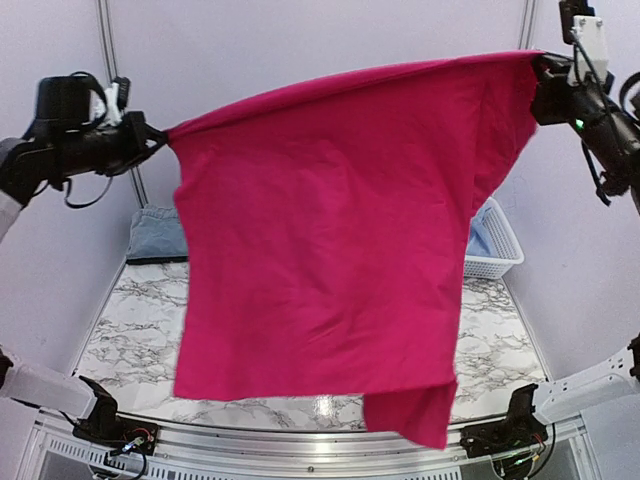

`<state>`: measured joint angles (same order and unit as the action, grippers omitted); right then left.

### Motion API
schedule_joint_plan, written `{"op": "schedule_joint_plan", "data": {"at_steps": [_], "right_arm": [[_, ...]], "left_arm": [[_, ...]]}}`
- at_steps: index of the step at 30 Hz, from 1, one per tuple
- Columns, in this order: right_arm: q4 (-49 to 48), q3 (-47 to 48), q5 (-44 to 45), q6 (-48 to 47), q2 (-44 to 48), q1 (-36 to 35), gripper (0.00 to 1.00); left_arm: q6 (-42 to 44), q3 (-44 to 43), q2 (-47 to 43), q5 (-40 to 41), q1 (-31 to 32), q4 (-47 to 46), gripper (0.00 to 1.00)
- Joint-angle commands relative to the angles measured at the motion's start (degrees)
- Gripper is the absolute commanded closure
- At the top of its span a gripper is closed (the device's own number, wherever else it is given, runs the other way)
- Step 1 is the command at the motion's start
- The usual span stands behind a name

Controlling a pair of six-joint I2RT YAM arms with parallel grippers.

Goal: Fold and stack the mixed laundry pile
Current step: Flatten out the crumpled T-shirt at the center of the board.

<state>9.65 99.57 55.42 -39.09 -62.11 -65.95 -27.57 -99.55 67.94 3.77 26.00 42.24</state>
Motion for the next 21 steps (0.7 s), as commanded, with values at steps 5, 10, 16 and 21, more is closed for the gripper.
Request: {"op": "schedule_joint_plan", "data": {"at_steps": [5, 10, 16, 21], "right_arm": [[20.5, 1.0, -39.8, 31.1, -15.6, 36.4, 1.0], [22.6, 11.9, -42.8, 27.2, -21.2, 38.4, 1.0], [27.6, 25.3, -47.2, 26.4, -24.2, 39.5, 1.0], [31.4, 31.8, -49.8, 25.0, -23.0, 39.3, 1.0]], "left_arm": [[1.3, -0.6, 12.6, 10.8, -1.2, -3.5, 1.0], [3.7, -6.4, 14.3, 8.3, -1.3, -5.2, 1.0], [5.8, -10.5, 13.8, 3.0, -1.2, -5.8, 1.0], [7.0, -12.5, 10.4, -0.9, -1.0, -5.9, 1.0]]}}
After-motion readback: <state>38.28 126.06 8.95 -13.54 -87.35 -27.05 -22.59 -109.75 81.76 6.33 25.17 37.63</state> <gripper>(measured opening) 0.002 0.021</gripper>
